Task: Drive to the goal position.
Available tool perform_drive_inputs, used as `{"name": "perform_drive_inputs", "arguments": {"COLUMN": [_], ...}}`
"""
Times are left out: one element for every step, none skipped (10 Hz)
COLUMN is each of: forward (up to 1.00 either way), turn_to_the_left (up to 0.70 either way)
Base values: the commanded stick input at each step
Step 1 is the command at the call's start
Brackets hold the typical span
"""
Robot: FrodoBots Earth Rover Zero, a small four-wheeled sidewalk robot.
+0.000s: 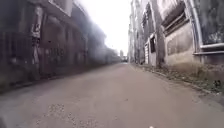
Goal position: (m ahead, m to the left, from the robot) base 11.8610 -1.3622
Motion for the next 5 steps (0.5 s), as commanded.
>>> {"name": "perform_drive_inputs", "arguments": {"forward": [0.50,0.50,0.50,0.50,0.50], "turn_to_the_left": [0.01,0.01,0.01,0.01,0.01]}}
